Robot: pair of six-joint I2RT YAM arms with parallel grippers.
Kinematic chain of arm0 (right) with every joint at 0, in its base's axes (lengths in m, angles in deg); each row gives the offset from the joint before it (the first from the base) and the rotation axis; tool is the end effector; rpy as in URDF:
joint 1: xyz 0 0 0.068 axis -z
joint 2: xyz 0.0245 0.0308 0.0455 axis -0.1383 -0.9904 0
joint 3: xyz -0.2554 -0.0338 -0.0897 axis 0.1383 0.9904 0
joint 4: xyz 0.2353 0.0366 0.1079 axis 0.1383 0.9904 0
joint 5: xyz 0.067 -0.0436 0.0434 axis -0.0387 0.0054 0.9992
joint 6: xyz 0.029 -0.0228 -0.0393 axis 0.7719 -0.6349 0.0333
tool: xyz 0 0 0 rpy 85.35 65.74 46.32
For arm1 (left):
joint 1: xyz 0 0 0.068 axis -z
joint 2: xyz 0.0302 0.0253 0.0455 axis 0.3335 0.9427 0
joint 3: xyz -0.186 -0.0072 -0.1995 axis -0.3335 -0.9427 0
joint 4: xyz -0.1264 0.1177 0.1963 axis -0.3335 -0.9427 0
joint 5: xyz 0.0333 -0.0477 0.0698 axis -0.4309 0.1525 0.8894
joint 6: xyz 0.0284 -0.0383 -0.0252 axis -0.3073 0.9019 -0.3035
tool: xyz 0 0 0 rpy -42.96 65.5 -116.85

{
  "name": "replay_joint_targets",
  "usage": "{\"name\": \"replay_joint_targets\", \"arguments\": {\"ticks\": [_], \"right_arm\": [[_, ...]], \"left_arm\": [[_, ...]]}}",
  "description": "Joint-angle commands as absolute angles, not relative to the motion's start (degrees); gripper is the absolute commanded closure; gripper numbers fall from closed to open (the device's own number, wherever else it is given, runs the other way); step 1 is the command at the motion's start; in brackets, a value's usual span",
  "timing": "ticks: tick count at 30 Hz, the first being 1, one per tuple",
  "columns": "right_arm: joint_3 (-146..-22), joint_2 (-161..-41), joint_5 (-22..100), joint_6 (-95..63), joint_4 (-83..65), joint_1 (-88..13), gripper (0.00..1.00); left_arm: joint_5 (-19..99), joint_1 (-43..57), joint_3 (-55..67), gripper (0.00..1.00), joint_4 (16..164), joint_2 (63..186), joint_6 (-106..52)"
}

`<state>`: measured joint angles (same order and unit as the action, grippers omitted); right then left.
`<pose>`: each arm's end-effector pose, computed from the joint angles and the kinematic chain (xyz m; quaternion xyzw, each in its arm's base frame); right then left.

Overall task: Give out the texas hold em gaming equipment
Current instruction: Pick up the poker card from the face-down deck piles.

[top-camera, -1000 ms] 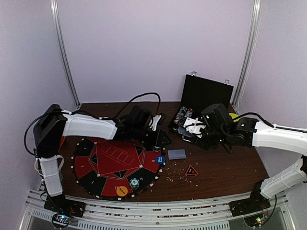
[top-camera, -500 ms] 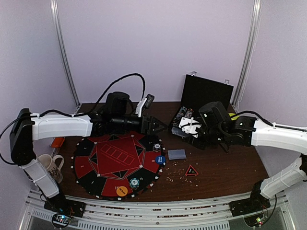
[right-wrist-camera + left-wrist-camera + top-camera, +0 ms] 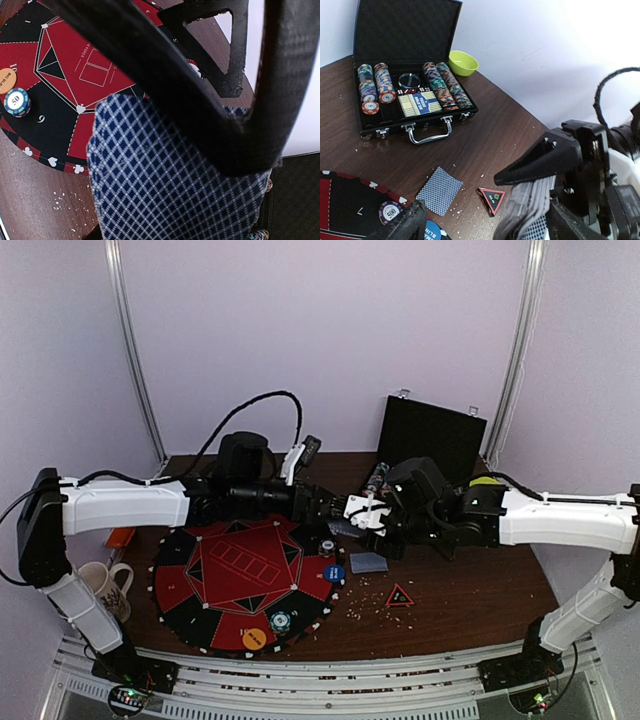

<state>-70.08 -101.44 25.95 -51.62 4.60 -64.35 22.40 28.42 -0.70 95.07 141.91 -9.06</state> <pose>0.1817 0.2673 0.2874 -0.5783 0.6647 0.0720 0.4675 0.2415 -0.2906 0.2806 0.2566 0.7683 -0.4913 0.3200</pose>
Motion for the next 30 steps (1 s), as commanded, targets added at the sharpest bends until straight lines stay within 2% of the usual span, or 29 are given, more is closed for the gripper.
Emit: {"name": "replay_joint_targets", "arguments": {"ticks": [1, 10, 11, 14, 15, 19, 26, 30], "right_arm": [[-72.72, -101.81, 26.07, -51.9, 3.0, -65.22, 0.51], [-72.95, -102.96, 25.09, -52.77, 2.48, -65.17, 0.51], [-73.02, -103.12, 25.2, -52.67, 2.6, -65.19, 0.51], [-73.05, -103.18, 25.1, -52.55, 2.62, -65.21, 0.51], [-73.06, -103.11, 24.91, -52.55, 2.62, -65.23, 0.51], [-72.49, -102.74, 24.1, -52.93, 2.53, -65.25, 0.51], [-72.41, -103.01, 23.22, -53.2, 2.71, -65.21, 0.51], [-72.16, -103.25, 23.04, -53.52, 2.65, -65.21, 0.51]], "left_arm": [[27.17, 28.34, 2.09, 0.22, 92.37, 143.32, -12.14], [24.15, 28.33, 2.0, 0.21, 89.61, 144.24, -14.45], [25.32, 28.37, 1.95, 0.25, 89.36, 144.32, -14.47], [26.03, 28.34, 2.45, 0.49, 88.24, 144.84, -14.67], [26.07, 28.33, 2.42, 0.53, 88.19, 144.76, -14.57], [26.95, 28.38, 1.73, 0.58, 88.44, 143.43, -14.55], [29.87, 28.18, 2.14, 0.6, 85.26, 142.69, -15.5], [29.66, 28.07, 2.23, 0.55, 85.32, 141.94, -15.64]]}}
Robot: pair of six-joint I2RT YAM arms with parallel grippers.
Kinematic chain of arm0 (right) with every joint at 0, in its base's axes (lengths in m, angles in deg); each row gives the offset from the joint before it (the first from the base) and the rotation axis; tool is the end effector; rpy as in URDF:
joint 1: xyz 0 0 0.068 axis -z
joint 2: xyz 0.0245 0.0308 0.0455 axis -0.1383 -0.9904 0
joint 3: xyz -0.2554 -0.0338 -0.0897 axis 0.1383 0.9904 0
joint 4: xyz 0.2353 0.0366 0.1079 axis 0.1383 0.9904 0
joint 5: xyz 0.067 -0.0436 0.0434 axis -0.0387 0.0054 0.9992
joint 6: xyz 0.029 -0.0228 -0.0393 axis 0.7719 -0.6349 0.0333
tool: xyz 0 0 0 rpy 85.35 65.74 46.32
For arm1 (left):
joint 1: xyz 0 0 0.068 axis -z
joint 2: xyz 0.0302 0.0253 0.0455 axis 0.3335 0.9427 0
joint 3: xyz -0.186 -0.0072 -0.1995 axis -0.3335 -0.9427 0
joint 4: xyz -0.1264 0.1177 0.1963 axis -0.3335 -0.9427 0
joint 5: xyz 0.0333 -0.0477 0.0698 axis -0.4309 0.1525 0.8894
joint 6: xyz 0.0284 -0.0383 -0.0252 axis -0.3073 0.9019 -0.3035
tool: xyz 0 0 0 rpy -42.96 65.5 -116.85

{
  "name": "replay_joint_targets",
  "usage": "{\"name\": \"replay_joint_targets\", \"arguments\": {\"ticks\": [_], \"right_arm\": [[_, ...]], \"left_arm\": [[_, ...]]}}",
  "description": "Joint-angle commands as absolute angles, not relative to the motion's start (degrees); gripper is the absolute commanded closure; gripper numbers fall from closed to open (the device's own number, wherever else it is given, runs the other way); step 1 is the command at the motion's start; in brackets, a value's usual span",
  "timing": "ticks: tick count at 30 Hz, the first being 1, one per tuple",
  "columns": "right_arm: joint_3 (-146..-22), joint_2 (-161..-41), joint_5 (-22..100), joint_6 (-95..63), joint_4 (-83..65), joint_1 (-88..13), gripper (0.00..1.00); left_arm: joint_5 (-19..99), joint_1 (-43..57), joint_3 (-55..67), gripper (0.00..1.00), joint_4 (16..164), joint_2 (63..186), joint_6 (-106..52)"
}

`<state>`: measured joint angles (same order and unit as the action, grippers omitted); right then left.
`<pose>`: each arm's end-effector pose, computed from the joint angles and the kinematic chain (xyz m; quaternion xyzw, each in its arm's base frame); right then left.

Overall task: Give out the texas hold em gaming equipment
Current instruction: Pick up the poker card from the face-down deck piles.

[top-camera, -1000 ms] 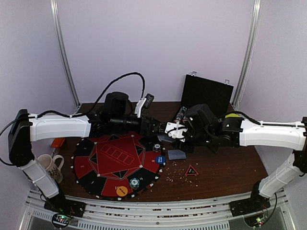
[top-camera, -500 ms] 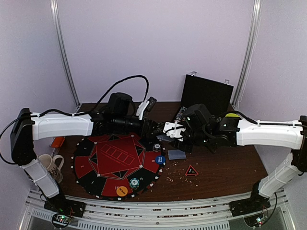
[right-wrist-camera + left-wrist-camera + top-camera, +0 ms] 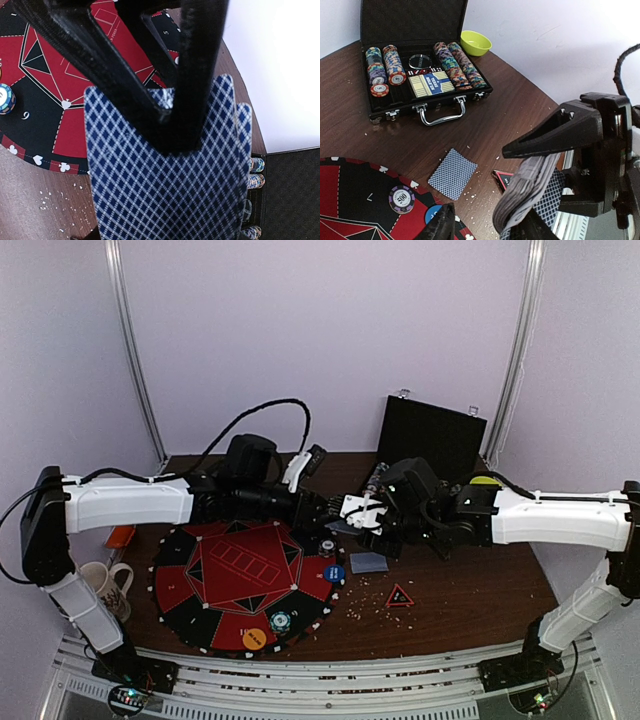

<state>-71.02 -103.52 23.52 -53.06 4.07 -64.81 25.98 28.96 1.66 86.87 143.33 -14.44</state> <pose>0.1853 0.2747 0.2828 -0.5832 0.6627 0.0484 0.4673 0.2422 -0.2936 0.2715 0.2772 0.7983 -0.4340 0.3123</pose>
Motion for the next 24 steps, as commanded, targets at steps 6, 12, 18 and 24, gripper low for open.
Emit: {"name": "replay_joint_targets", "arguments": {"ticks": [6, 12, 18, 24], "right_arm": [[-72.35, -103.7, 23.05, -53.6, 2.35, -65.18, 0.51], [-72.26, -103.88, 22.98, -53.78, 2.41, -65.11, 0.51], [-72.35, -104.05, 23.02, -53.76, 2.34, -65.11, 0.51], [-72.53, -104.3, 23.07, -54.11, 2.36, -65.08, 0.51]], "left_arm": [[24.96, 28.05, 3.5, 0.41, 85.56, 141.76, -15.95], [24.83, 27.02, 2.43, 0.49, 86.22, 139.91, -15.08], [22.58, 27.01, 2.95, 0.67, 86.37, 140.37, -15.48], [22.95, 27.01, 3.26, 0.63, 85.36, 139.96, -15.69]]}}
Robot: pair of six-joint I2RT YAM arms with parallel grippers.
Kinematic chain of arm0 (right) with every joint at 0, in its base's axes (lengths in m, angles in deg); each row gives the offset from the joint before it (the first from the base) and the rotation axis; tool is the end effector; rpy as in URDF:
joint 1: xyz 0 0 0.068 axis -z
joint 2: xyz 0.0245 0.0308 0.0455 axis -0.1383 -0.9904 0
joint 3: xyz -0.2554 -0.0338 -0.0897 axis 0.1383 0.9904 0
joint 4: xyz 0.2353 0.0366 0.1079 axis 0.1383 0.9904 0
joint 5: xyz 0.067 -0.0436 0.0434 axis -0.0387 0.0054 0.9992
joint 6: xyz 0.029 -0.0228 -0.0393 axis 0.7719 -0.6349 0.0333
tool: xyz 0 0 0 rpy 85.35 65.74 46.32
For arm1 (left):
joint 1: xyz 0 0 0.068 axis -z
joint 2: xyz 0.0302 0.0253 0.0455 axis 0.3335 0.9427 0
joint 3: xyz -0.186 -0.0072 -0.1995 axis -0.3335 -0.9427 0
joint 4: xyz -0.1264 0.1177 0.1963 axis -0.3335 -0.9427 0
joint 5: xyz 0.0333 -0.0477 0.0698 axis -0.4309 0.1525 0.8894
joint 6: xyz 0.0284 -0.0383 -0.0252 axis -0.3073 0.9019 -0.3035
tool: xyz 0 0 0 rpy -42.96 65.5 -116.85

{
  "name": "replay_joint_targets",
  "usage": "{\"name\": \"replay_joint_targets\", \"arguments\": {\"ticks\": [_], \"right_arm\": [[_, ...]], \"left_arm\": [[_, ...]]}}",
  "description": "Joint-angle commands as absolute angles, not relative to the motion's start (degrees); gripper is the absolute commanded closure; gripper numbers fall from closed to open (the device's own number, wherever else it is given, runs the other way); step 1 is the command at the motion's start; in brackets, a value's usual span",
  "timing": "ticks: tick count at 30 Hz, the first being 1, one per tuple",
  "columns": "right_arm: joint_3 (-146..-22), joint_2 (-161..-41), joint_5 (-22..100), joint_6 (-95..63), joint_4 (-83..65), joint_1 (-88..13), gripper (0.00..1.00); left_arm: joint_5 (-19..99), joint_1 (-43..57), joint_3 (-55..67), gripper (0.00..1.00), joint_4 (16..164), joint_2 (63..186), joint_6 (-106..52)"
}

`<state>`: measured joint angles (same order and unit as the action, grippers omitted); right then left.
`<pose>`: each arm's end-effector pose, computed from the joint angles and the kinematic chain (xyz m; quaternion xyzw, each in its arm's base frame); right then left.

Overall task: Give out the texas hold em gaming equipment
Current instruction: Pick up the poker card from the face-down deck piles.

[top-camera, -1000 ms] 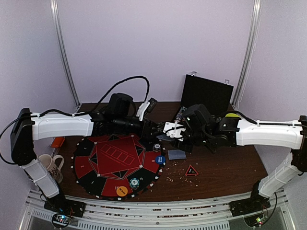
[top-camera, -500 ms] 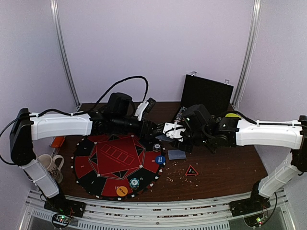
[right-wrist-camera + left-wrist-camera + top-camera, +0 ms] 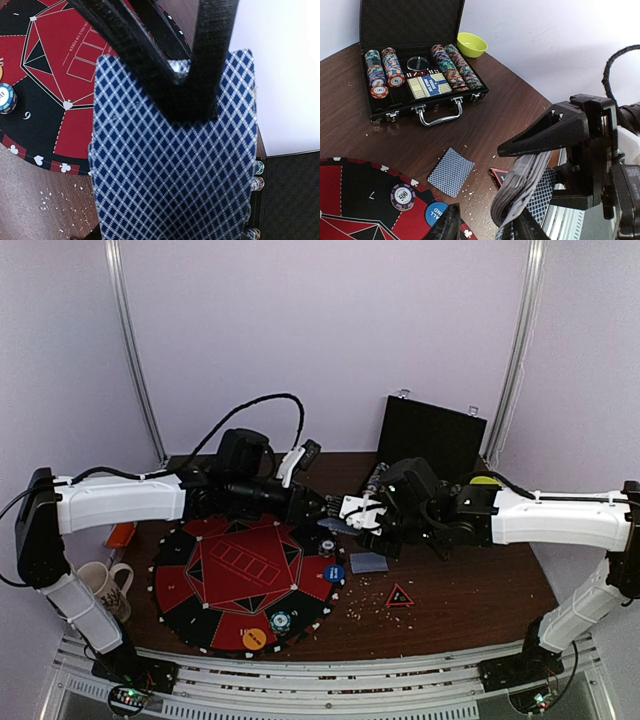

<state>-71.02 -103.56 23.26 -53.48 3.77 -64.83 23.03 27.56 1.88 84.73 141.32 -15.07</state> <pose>0.1855 0.2750 0.2831 -0.5840 0.6604 0.0453 0.4698 0.2427 -0.2830 0.2821 0.2837 0.7926 -0.4447 0.3059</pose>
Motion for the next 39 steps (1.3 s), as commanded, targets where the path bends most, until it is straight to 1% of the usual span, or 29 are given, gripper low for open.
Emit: {"name": "replay_joint_targets", "arguments": {"ticks": [1, 4, 6, 7, 9, 13, 18, 21, 24, 32, 39], "right_arm": [[-72.53, -104.36, 23.03, -54.13, 2.35, -65.05, 0.51], [-72.53, -104.39, 22.97, -54.14, 2.4, -64.99, 0.51], [-72.45, -104.28, 22.96, -54.14, 2.34, -64.93, 0.51], [-72.42, -104.27, 22.87, -54.14, 2.31, -64.94, 0.51], [-72.53, -104.3, 22.86, -54.15, 2.35, -64.82, 0.51], [-72.44, -104.1, 22.82, -54.14, 2.22, -64.69, 0.51], [-72.37, -104.14, 22.85, -54.39, 2.21, -64.62, 0.51], [-72.44, -104.1, 22.77, -54.4, 2.18, -64.53, 0.51], [-72.24, -103.9, 22.68, -54.31, 2.12, -64.39, 0.51], [-71.68, -103.6, 22.59, -54.31, 2.18, -63.8, 0.51], [-71.87, -103.52, 22.76, -54.32, 2.28, -63.69, 0.51]], "left_arm": [[23.4, 27.01, 3.14, 0.62, 85.33, 139.54, -15.69], [24.41, 26.97, 2.5, 0.54, 85.36, 138.29, -15.9], [24.28, 26.93, 2.47, 0.52, 85.32, 137.97, -16.03], [24.01, 26.93, 2.54, 0.54, 85.32, 138.05, -16.04], [23.07, 26.93, 2.64, 0.63, 85.32, 138.37, -16.06], [21.78, 26.92, 3.08, 0.72, 84.81, 139.26, -16.12], [20.9, 26.88, 2.99, 0.76, 84.53, 139.94, -16.13], [19.4, 26.92, 3.2, 0.87, 84.53, 140.43, -16.13], [18.41, 26.92, 3.22, 1.0, 84.61, 139.99, -16.05], [19.76, 25.6, 1.6, 1.0, 84.67, 136.79, -16.43], [18.09, 25.16, 1.28, 1.0, 84.79, 137.03, -17.07]]}}
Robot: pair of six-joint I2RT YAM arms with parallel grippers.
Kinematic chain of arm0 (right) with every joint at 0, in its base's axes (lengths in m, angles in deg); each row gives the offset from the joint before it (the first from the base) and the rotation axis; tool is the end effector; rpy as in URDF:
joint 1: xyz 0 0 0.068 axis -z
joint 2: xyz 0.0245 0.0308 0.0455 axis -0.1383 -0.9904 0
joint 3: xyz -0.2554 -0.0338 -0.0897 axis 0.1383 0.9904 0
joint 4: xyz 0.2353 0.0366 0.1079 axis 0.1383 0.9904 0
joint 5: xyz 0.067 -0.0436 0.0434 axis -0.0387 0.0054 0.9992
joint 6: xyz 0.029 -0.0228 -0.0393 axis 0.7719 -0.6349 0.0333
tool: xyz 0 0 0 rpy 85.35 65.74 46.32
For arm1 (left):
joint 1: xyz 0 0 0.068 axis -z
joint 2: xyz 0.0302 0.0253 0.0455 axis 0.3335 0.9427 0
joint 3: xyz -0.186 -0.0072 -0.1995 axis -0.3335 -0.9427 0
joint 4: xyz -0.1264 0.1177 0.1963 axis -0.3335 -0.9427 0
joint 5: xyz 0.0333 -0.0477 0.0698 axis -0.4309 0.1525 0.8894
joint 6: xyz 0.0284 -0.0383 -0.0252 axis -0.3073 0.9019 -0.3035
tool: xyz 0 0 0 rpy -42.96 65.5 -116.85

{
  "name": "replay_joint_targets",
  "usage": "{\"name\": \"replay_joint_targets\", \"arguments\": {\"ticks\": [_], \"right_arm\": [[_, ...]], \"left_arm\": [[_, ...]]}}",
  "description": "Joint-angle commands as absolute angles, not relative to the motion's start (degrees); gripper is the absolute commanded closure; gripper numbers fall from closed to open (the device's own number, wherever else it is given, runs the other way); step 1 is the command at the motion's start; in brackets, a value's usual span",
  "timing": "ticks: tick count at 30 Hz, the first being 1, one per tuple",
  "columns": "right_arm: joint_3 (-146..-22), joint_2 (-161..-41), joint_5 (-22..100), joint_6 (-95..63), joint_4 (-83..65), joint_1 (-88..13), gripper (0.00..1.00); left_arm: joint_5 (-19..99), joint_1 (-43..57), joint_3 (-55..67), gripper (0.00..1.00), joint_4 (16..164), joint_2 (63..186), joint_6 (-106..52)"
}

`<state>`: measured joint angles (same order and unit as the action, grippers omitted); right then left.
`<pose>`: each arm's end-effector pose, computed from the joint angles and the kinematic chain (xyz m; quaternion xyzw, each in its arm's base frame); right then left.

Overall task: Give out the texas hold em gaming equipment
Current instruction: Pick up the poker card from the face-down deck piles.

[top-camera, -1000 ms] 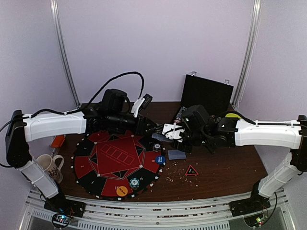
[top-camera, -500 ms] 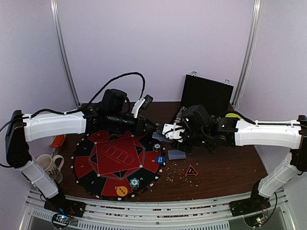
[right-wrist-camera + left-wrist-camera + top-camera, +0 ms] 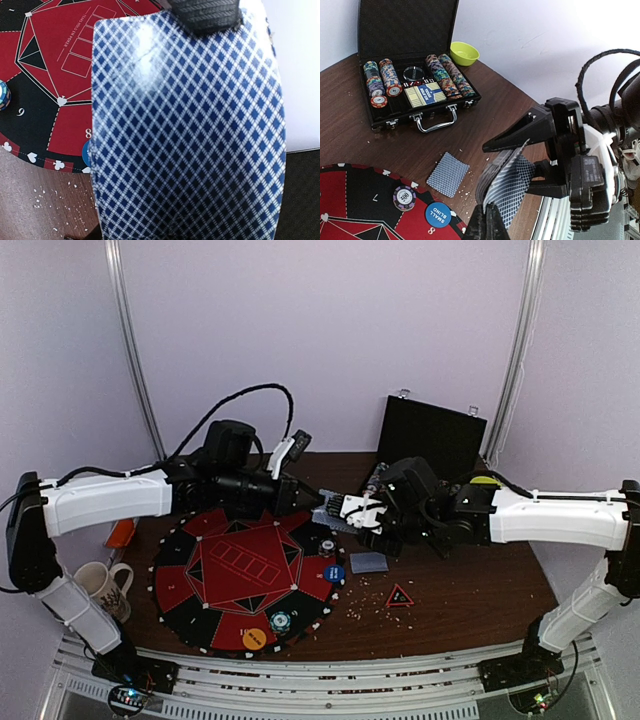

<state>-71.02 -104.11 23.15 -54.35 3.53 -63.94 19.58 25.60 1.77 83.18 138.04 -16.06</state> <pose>0.1909 0.2736 0.2804 -0.5846 0.6616 0.0367 0.4683 0.2421 -0.2670 0.2992 0.2922 0.7784 -0.4604 0.3110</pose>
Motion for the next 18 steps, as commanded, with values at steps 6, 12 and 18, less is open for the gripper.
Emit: {"name": "replay_joint_targets", "arguments": {"ticks": [6, 12, 18], "right_arm": [[-71.98, -103.64, 22.77, -54.4, 2.27, -63.74, 0.51], [-72.18, -103.53, 22.59, -54.75, 2.26, -63.66, 0.51], [-72.18, -103.42, 22.43, -54.92, 2.32, -63.55, 0.51]], "left_arm": [[15.94, 25.16, 1.76, 0.9, 85.58, 139.33, -16.55], [13.33, 25.16, 1.88, 0.79, 86.45, 141.63, -15.42], [13.26, 25.16, 2.03, 0.96, 86.72, 140.59, -15.48]]}}
